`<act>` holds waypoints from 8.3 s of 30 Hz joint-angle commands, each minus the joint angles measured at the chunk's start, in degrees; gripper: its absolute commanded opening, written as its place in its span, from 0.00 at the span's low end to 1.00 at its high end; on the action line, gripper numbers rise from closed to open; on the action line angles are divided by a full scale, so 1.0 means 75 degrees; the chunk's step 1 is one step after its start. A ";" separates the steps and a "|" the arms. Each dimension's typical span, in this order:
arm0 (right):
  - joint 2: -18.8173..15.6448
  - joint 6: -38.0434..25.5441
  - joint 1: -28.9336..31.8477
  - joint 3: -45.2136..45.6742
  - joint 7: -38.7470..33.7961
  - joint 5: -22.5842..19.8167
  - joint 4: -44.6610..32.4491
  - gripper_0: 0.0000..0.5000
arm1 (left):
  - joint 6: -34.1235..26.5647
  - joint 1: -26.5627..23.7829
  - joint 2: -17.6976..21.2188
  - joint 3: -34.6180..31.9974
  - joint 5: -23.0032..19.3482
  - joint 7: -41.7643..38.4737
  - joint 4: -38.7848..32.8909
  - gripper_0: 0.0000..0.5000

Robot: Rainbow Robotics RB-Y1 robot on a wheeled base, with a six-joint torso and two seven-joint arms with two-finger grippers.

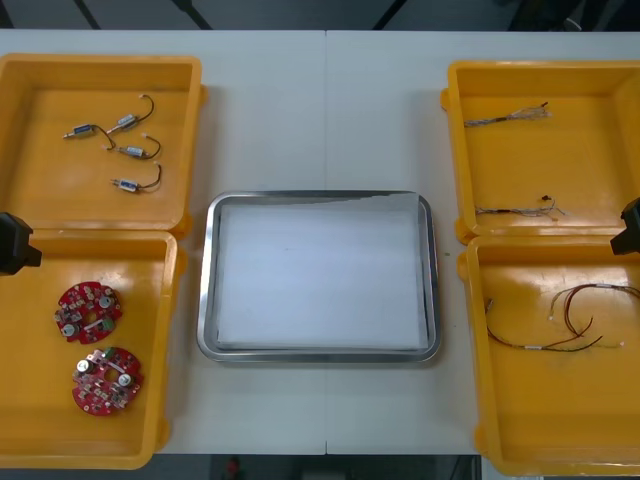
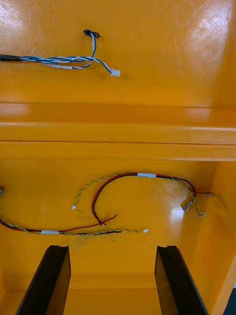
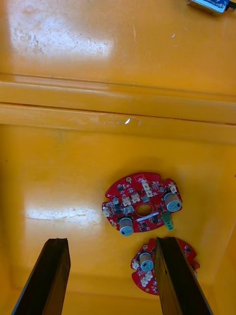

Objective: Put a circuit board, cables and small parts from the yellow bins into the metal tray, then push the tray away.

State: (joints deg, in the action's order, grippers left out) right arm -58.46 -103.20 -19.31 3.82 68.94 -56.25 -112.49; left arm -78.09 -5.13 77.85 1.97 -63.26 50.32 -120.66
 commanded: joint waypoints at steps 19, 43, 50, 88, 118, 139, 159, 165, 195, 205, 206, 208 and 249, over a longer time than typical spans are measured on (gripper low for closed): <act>-0.0338 0.0213 0.0454 0.0017 0.0499 0.0058 -0.0025 1.00 | 0.0475 0.0731 0.0202 0.0124 0.0021 0.0322 -0.0119 1.00; -0.0525 0.4221 0.3653 0.1400 0.6581 -0.0703 -0.0037 1.00 | 0.1365 0.1375 -0.0396 0.0698 0.1087 0.0790 -0.0002 1.00; -0.0513 0.5240 0.4075 0.1353 0.7999 -0.0961 -0.0037 1.00 | 0.1389 0.1375 -0.0759 0.0698 0.1228 0.0755 0.0068 1.00; -0.1650 0.6869 0.2505 -0.1647 1.0425 -0.0914 0.1311 1.00 | 0.1858 0.1375 -0.1485 0.1331 0.2119 0.0451 0.0549 1.00; -0.1756 0.7197 0.1485 -0.2842 1.0800 -0.0985 0.2506 1.00 | 0.2057 0.1434 -0.1685 0.1518 0.2341 0.0181 0.0748 0.96; -0.1732 0.7186 0.1485 -0.3006 1.0776 -0.1125 0.2611 0.98 | 0.2408 0.1445 -0.1685 0.1811 0.2669 0.0076 0.0900 0.05; -0.1709 0.6904 0.1485 -0.3170 1.0729 -0.1301 0.2611 0.76 | 0.2373 0.1445 -0.0630 0.1460 0.1767 0.0181 0.0572 0.00; -0.1697 0.6764 0.1485 -0.3170 1.0729 -0.1348 0.2611 0.09 | 0.2209 0.1445 -0.0349 0.1096 0.1263 0.0263 0.0396 0.00; -0.1650 0.3307 0.1298 -0.0697 1.0565 -0.1957 0.1580 0.00 | -0.0463 0.0508 0.0120 -0.1271 -0.1690 -0.2350 -0.1362 0.00; -0.1064 0.1654 0.1286 0.0838 0.9522 -0.2086 0.0854 0.00 | -0.1025 -0.1590 -0.0255 0.0616 -0.1104 -0.4635 -0.1936 0.00; -0.1041 0.1584 0.1286 0.0861 0.9393 -0.2086 0.0772 0.00 | -0.1072 -0.1777 -0.0302 0.0792 -0.1045 -0.4811 -0.1948 0.00; -0.0959 0.1408 0.1274 0.0943 0.8843 -0.2098 0.0432 0.00 | -0.1248 -0.2480 -0.0536 0.1506 -0.0764 -0.5409 -0.1948 0.00; 0.0131 -0.0760 0.0477 0.0978 0.2057 -0.1430 -0.3119 0.00 | -0.1728 -0.4648 -0.4099 0.6241 0.3126 -0.7858 -0.0682 0.00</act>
State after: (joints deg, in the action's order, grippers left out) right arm -57.91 -108.44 -12.62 9.36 86.09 -66.95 -137.93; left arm -90.67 -37.87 48.82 46.78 -41.46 -7.54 -125.69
